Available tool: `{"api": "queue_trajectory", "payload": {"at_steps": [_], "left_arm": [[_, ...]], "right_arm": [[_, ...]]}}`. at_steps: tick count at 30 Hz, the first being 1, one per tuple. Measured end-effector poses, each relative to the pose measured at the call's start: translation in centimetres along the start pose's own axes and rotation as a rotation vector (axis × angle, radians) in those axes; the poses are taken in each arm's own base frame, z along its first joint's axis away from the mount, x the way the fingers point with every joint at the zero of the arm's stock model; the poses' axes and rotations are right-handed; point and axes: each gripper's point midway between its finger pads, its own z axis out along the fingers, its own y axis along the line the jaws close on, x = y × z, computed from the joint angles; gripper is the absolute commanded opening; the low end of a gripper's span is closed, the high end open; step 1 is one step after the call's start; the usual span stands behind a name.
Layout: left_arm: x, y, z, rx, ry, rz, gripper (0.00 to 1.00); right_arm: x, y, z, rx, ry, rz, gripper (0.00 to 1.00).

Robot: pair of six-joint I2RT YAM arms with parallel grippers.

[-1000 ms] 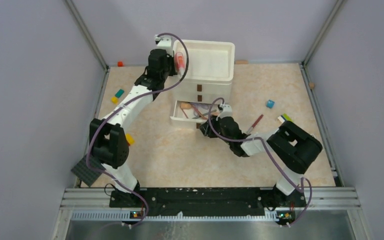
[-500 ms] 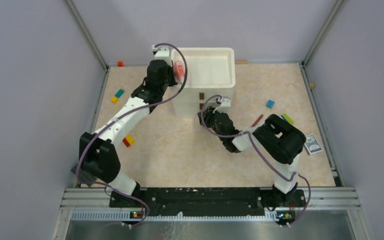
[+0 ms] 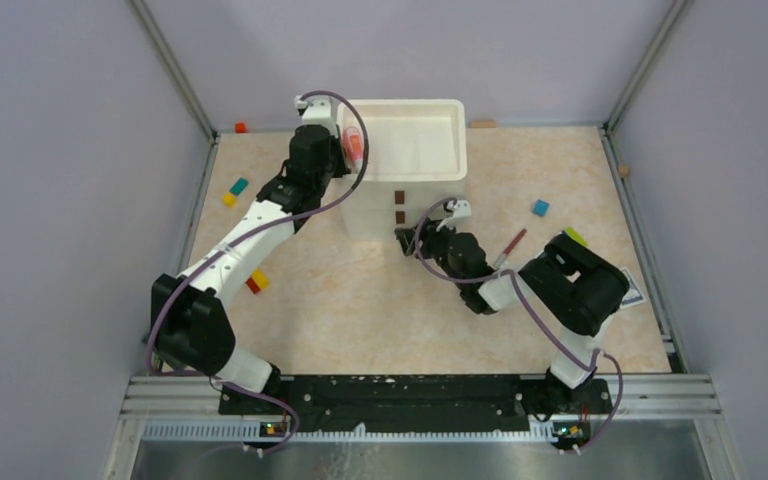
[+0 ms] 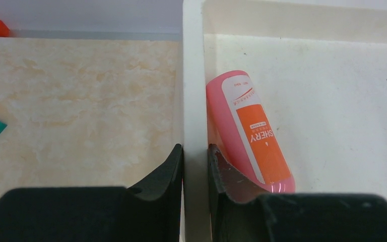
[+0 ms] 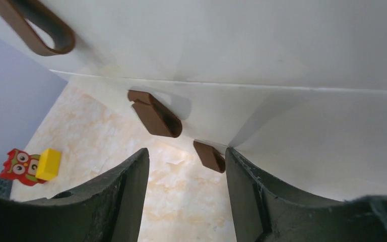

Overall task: Organize the makeup
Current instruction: Open the drawer in the storage box.

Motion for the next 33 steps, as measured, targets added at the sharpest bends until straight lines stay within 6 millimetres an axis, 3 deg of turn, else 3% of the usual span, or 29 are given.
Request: {"api": "queue_trajectory", "payload": {"at_steps": [9,18,22,26,33], "left_arm": [[0.0,-0.1,-0.1,-0.001,0.011,-0.017,0.19],[0.1,-0.1,-0.3,0.004,0.011,-0.03,0.2],[0.1,-0.1,-0.4,0.003,0.009,-0.035,0.21],[0.1,-0.1,-0.4,0.002,0.009,-0.039,0.2],[0.0,0.0,-0.4,-0.006,0.013,-0.044,0.07]], "right_arm": [[-1.2,2.5,0.5,-0.088,-0.011,0.057,0.55],[-1.9,2.4,0.9,-0.067,-0.028,0.128,0.33],[-2.1,2.2,1.0,-0.056,-0.036,0.148,0.18],[-2.3,1.8,1.0,-0.046,-0.041,0.156,0.0],[-2.3,1.8,0.7,-0.059,-0.031,0.155,0.0]]}}
